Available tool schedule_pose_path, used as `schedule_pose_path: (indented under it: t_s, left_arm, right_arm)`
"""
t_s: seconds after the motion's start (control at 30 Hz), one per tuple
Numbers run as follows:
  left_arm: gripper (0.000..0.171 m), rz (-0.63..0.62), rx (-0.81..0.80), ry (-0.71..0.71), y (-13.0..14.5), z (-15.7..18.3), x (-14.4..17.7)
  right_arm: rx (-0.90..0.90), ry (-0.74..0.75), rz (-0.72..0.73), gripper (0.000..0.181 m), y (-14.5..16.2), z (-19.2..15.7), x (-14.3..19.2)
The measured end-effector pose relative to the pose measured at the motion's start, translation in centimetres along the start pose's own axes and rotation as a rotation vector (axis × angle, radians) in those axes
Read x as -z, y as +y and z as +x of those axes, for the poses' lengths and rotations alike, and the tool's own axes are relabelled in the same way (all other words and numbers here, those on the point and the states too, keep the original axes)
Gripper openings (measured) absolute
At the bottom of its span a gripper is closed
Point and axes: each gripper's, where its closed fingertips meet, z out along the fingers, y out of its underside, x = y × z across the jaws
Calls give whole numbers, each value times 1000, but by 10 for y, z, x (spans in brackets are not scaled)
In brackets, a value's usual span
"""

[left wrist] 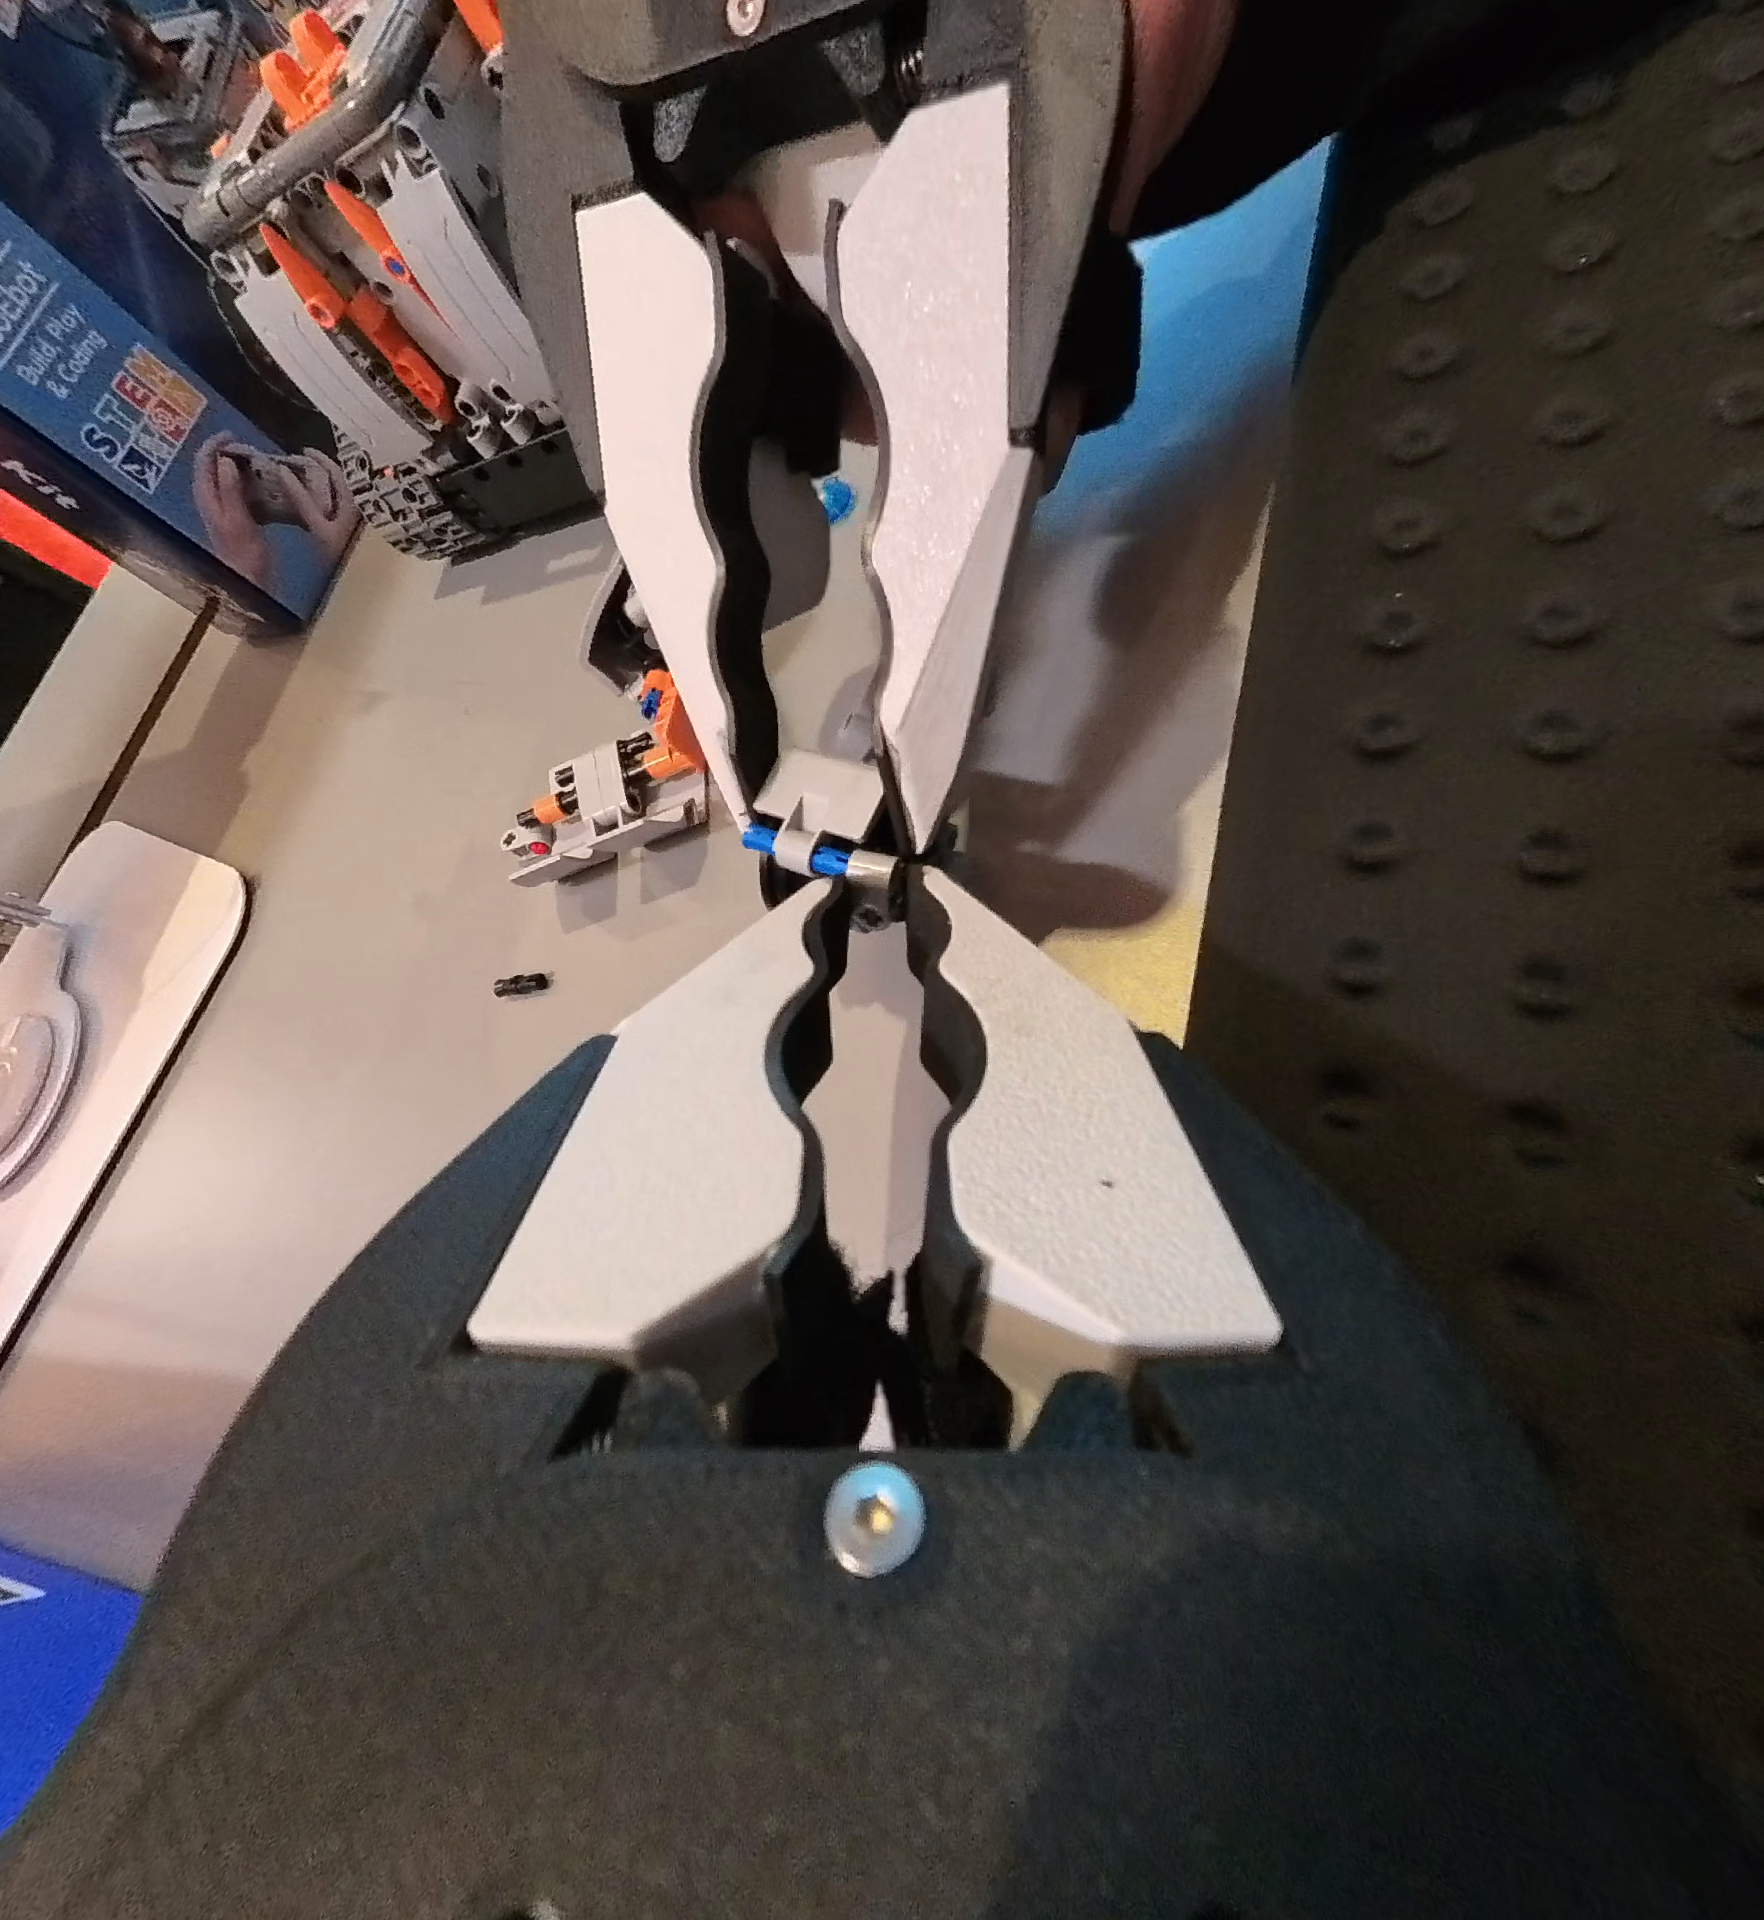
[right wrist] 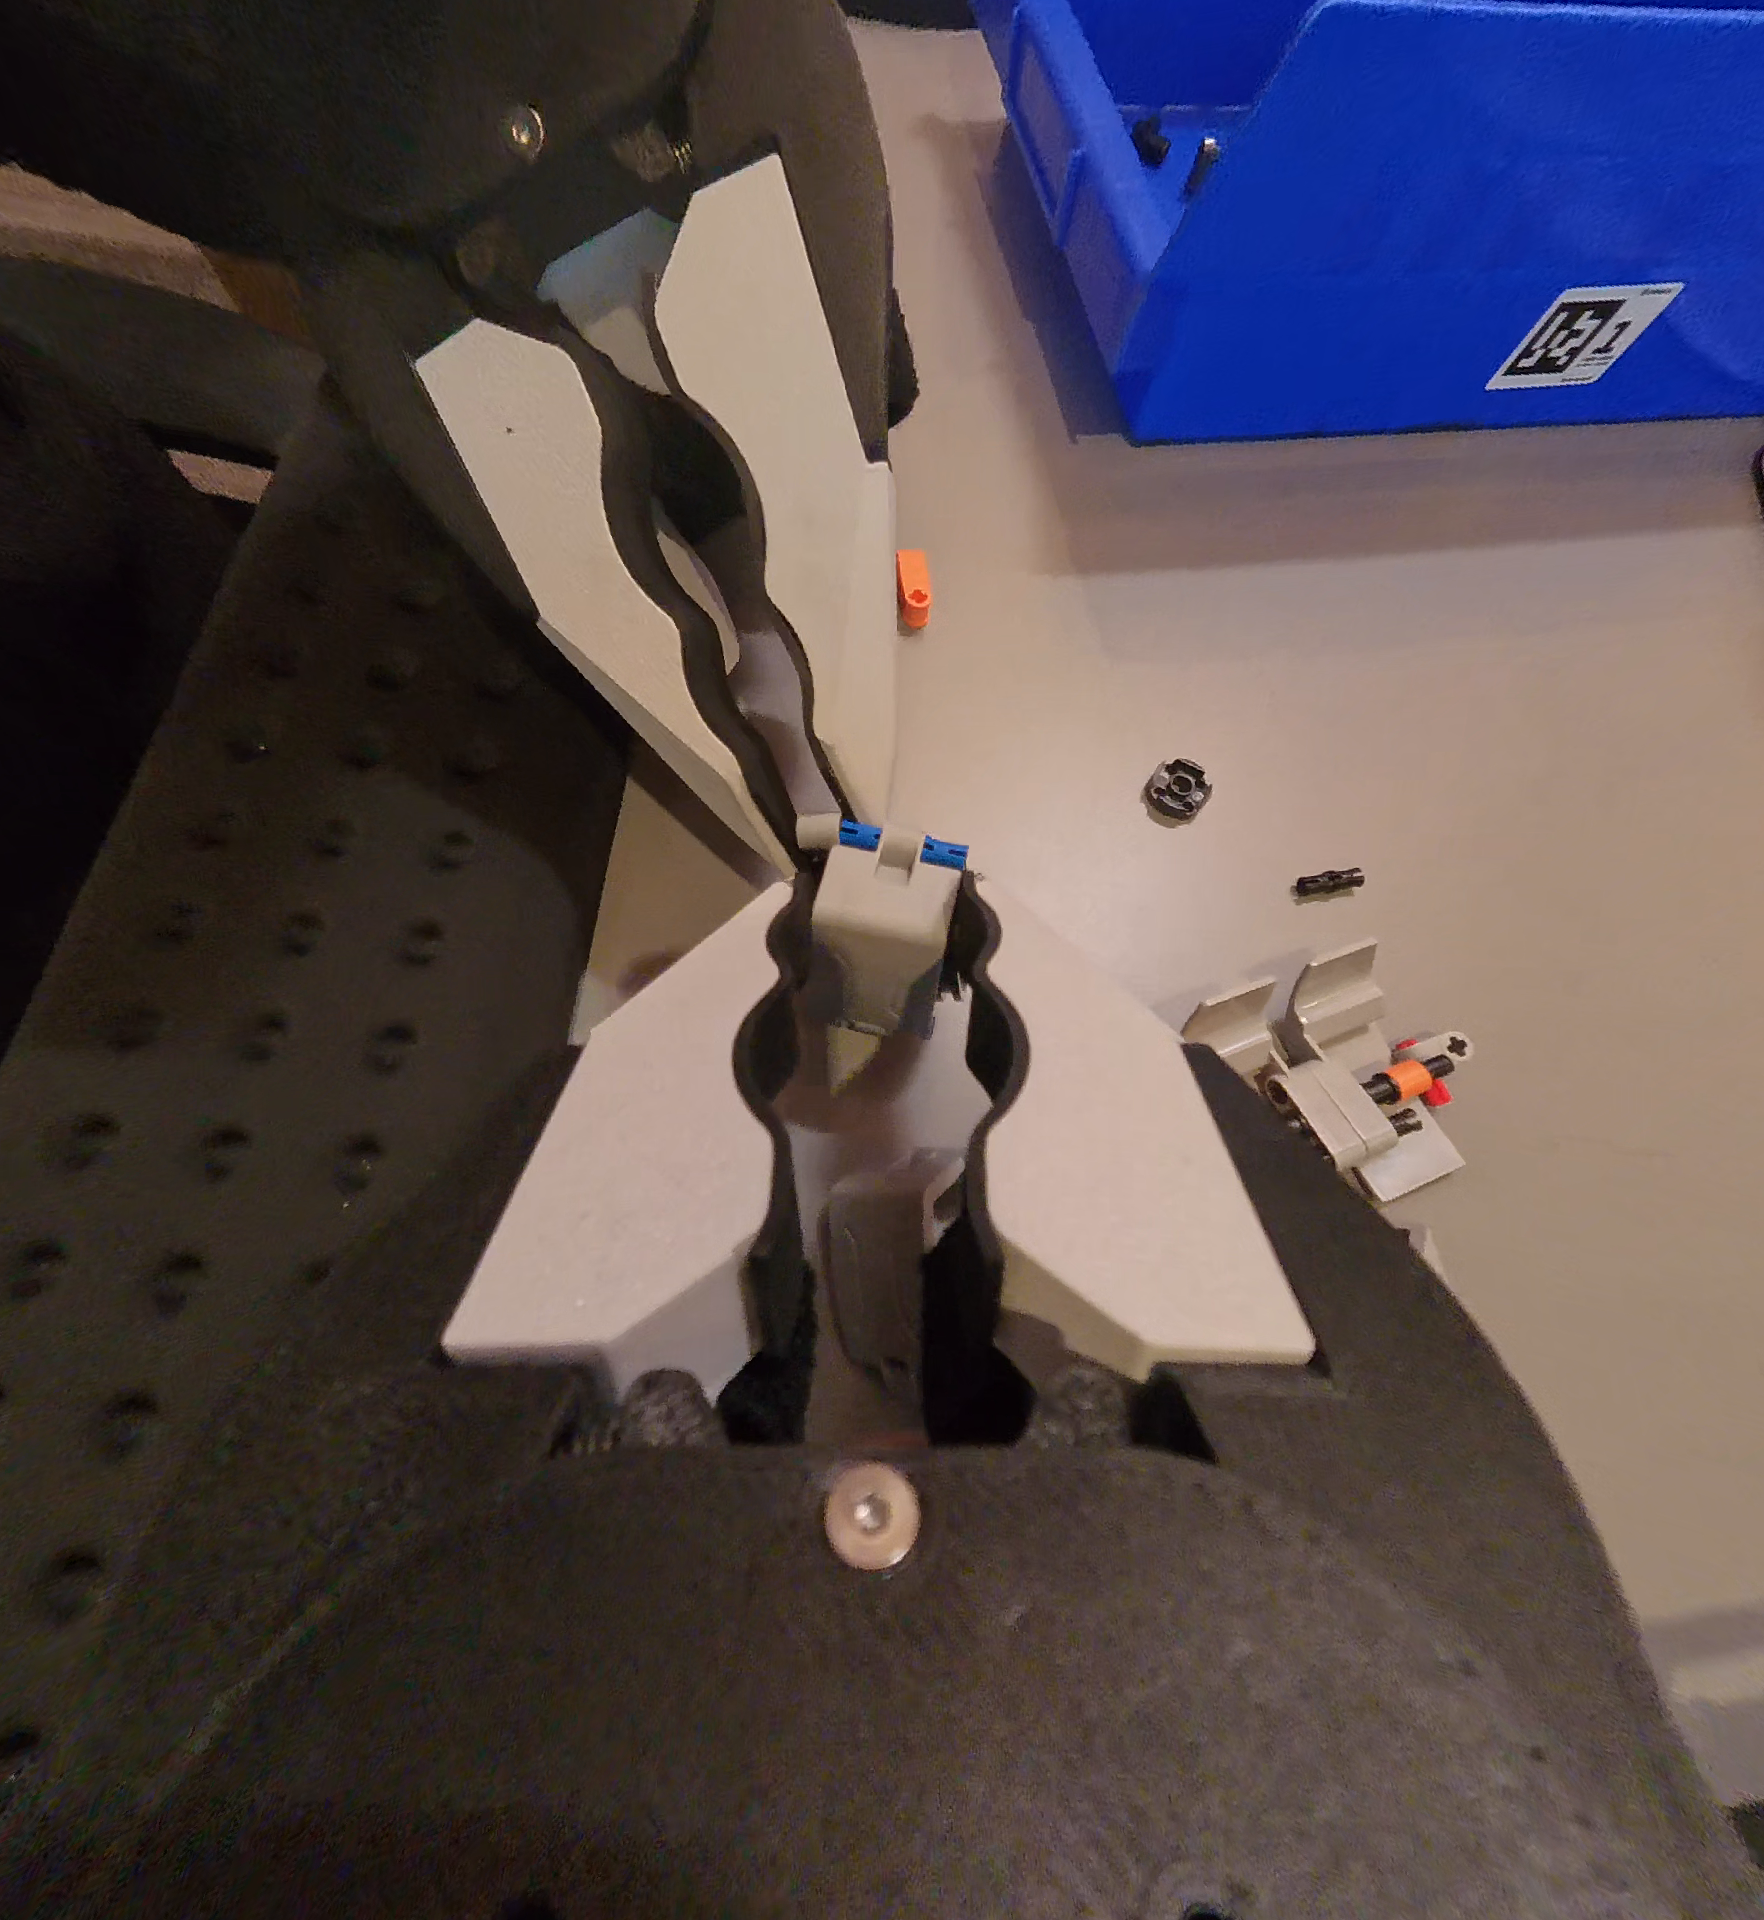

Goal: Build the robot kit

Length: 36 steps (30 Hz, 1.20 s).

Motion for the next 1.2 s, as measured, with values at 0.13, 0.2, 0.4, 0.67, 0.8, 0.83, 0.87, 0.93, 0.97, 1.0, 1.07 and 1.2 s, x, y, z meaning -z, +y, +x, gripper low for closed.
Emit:
schedule_pose_path:
  t_s: [0.13, 0.2, 0.4, 0.67, 0.8, 0.83, 0.87, 0.93, 0.97, 1.0, 1.07, 1.2]
  left_arm:
    - [9, 5, 9, -10, -1, -3, 1]
    - [9, 11, 10, -31, -2, -6, 3]
    - [8, 9, 9, -73, -2, -13, 5]
    - [8, 28, 14, -105, -4, -18, 8]
    - [7, 55, 28, -88, -7, -17, 10]
    - [7, 56, 27, -82, -8, -16, 10]
    - [7, 52, 24, -78, -7, -16, 10]
    - [7, 46, 25, -70, -6, -14, 9]
    - [7, 45, 27, -70, -6, -14, 9]
    - [7, 42, 31, -67, -5, -14, 9]
    - [6, 19, 23, -65, -2, -13, 7]
    - [6, -13, -9, -92, 1, -14, 6]
  right_arm:
    - [8, 27, -1, 25, -2, 2, 1]
    - [1, 41, 11, 24, -4, 4, 2]
    - [-22, 82, 26, 24, -6, 10, 2]
    - [-31, 116, 38, 24, -8, 15, 4]
    - [-56, 87, 60, 24, -10, 14, 6]
    - [-49, 86, 53, 24, -9, 13, 5]
    - [-42, 88, 46, 24, -8, 13, 4]
    - [-28, 93, 33, 24, -7, 12, 4]
    - [-27, 96, 32, 24, -7, 12, 3]
    - [-25, 100, 29, 24, -7, 12, 3]
    - [-5, 118, 6, 24, -5, 12, 0]
    - [-23, 144, -19, 23, -3, 13, -3]
